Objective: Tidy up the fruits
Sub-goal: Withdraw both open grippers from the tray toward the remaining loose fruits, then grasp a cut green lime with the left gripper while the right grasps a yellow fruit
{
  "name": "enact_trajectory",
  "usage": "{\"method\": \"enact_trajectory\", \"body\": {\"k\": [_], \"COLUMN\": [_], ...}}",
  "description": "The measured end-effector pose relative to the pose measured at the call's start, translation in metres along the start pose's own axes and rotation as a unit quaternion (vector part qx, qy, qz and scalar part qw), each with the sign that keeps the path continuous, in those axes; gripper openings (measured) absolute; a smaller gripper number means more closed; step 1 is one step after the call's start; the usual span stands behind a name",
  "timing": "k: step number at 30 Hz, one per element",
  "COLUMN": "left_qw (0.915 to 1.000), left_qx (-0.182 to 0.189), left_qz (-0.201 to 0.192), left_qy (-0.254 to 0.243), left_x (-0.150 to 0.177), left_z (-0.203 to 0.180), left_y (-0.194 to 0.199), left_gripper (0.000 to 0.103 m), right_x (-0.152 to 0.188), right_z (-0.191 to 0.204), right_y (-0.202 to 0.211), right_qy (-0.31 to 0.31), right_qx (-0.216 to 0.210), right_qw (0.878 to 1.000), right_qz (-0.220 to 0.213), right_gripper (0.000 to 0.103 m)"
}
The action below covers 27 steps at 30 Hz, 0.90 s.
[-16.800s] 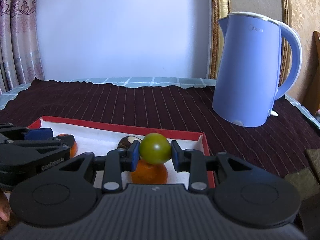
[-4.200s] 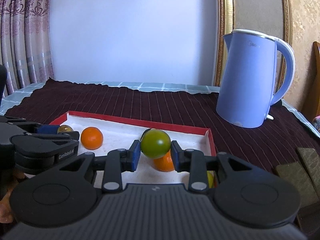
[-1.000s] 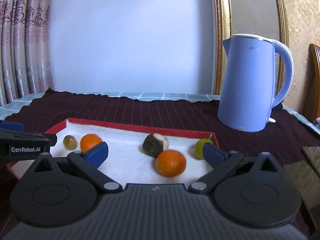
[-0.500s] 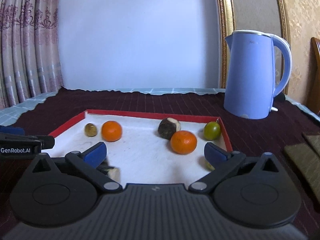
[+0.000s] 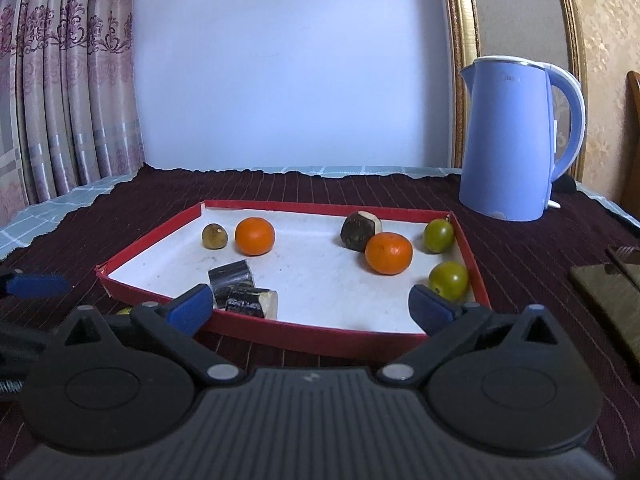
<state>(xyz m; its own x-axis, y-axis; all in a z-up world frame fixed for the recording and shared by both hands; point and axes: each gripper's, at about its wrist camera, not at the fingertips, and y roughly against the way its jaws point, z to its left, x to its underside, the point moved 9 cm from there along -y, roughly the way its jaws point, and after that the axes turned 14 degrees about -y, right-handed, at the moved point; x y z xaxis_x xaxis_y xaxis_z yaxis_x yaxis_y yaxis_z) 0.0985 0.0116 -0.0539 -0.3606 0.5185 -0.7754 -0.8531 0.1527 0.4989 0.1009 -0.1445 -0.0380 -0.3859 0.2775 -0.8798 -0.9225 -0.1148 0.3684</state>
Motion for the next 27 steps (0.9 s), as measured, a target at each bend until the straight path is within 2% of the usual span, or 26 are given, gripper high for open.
{"method": "enact_trajectory", "body": {"k": [3,5,9,15,19,23,27], "left_qw": [0.9998,0.9995,0.9981,0.9983,0.9989,0.9984,0.9972], "left_qx": [0.011,0.018,0.053,0.049,0.017,-0.019,-0.038], "left_qz": [0.010,0.021,0.030,0.025,0.026,0.029,0.037], "left_qy": [-0.011,-0.014,0.004,0.019,0.034,0.045,0.053], "left_x": [0.001,0.004,0.009,0.009,0.011,0.015,0.021], "left_z": [-0.005,-0.006,-0.007,-0.004,0.011,0.030,0.043], "left_y": [-0.010,-0.018,-0.025,-0.022,-0.017,-0.012,-0.009], "left_gripper": [0.065,0.050,0.030,0.030,0.031,0.031,0.031], "right_x": [0.001,0.001,0.003,0.010,0.019,0.029,0.036], "right_z": [-0.002,-0.002,0.000,0.011,0.027,0.044,0.062], "right_y": [0.000,0.001,0.001,0.002,0.002,-0.003,-0.011], "right_qy": [-0.003,-0.005,0.001,0.025,0.059,0.093,0.124], "right_qx": [0.001,0.001,0.001,-0.009,-0.022,-0.039,-0.039], "right_qw": [1.000,1.000,1.000,0.999,0.997,0.993,0.988], "right_qz": [0.002,0.003,0.006,0.019,0.035,0.064,0.079], "right_gripper": [0.103,0.103,0.103,0.103,0.102,0.089,0.089]}}
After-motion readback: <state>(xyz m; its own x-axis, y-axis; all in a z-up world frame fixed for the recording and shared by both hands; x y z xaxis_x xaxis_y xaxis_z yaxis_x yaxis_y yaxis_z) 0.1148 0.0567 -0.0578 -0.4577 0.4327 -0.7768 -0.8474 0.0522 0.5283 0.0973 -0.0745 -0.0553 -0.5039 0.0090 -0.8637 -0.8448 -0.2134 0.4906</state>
